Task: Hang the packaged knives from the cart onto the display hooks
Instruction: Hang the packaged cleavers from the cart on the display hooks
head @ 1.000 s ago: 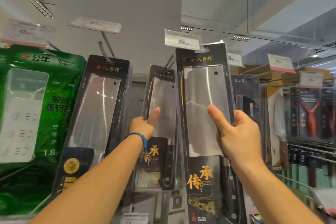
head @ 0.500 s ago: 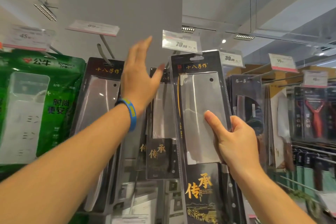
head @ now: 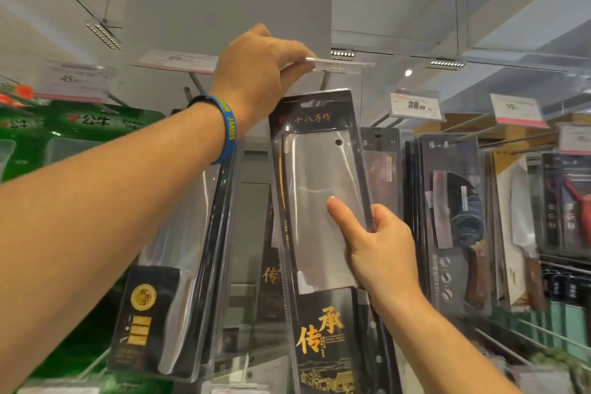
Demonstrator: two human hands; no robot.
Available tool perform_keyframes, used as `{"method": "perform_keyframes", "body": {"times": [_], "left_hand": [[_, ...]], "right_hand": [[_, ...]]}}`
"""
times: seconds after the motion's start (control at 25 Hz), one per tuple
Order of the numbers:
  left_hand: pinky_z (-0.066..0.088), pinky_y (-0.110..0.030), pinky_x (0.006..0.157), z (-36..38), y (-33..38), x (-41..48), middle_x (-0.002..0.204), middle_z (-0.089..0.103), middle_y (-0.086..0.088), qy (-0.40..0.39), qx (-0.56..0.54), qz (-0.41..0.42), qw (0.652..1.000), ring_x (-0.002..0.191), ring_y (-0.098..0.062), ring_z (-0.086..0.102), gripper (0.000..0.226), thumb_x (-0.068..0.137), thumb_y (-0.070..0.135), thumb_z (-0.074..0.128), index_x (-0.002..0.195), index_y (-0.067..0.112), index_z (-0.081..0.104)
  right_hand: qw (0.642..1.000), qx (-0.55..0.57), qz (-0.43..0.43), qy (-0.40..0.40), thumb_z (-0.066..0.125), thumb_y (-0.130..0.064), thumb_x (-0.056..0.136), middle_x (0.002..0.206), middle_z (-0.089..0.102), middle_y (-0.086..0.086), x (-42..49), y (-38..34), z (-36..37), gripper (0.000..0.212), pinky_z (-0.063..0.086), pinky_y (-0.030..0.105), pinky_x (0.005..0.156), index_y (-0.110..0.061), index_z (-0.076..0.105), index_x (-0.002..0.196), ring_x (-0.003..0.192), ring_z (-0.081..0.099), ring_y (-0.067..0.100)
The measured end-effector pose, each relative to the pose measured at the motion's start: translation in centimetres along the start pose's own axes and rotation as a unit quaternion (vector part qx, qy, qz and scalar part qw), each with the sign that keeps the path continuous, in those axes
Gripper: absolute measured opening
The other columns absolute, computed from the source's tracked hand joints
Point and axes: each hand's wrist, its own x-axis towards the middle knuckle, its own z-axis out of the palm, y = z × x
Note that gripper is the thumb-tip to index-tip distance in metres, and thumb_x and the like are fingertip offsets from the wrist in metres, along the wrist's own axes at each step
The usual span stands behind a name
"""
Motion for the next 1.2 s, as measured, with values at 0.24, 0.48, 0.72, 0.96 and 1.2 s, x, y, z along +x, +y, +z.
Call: {"method": "perform_keyframes", "body": {"times": [0.24,0.48,0.72,0.96,1.2], "left_hand": [[0.038,-0.027,0.068,-0.3,0.2,-0.2,0.096,0.074,0.001,-0.025,-0.009,-0.018,0.999,0.085,-0.021,0.055,0.03,0.097,0.047,0.053,0.116,0.033,0.073],[0.054,-0.038,0.083,-0.6,0.4,-0.4,0.113,0.074,0.006,-0.044,-0.036,-0.043,0.997,0.103,-0.019,0.067,0.032,0.096,0.048,0.055,0.119,0.032,0.071],[0.055,-0.04,0.086,-0.4,0.4,-0.6,0.119,0.071,0.006,-0.05,-0.042,-0.069,0.995,0.11,-0.02,0.065,0.031,0.096,0.047,0.057,0.121,0.034,0.069],[0.054,-0.04,0.086,-0.6,0.5,-0.6,0.12,0.071,0.007,-0.05,-0.037,-0.075,0.995,0.11,-0.02,0.064,0.032,0.095,0.049,0.057,0.121,0.035,0.07],[0.055,-0.041,0.084,-0.6,0.7,-0.7,0.119,0.072,0.006,-0.038,-0.039,-0.076,0.996,0.107,-0.02,0.064,0.032,0.095,0.049,0.057,0.12,0.035,0.07]], "right_hand": [[0.996,-0.021,0.065,-0.053,0.068,-0.081,0.068,0.063,0.06,0.007,-1.8,3.0,0.6,0.077,0.048,0.047,0.06,-0.006,0.055,0.071,0.057,0.052,0.023],[0.998,-0.005,0.056,0.006,0.066,-0.085,0.066,0.045,0.041,-0.012,-2.8,3.0,-0.6,0.07,0.031,0.029,0.047,-0.02,0.042,0.054,0.043,0.034,0.006],[0.999,0.008,0.022,0.026,0.067,-0.082,0.068,0.051,0.04,-0.009,0.7,0.4,-0.8,0.074,0.031,0.025,0.044,-0.013,0.041,0.062,0.046,0.033,0.007],[0.999,-0.004,0.045,0.006,0.065,-0.083,0.066,0.062,0.046,0.0,0.6,0.4,-0.5,0.09,0.035,0.034,0.053,0.004,0.045,0.072,0.056,0.039,0.013],[0.999,-0.03,0.019,0.018,0.064,-0.082,0.068,0.044,0.035,-0.014,0.4,-0.4,-0.4,0.071,0.024,0.026,0.046,-0.02,0.03,0.061,0.045,0.03,0.008]]}}
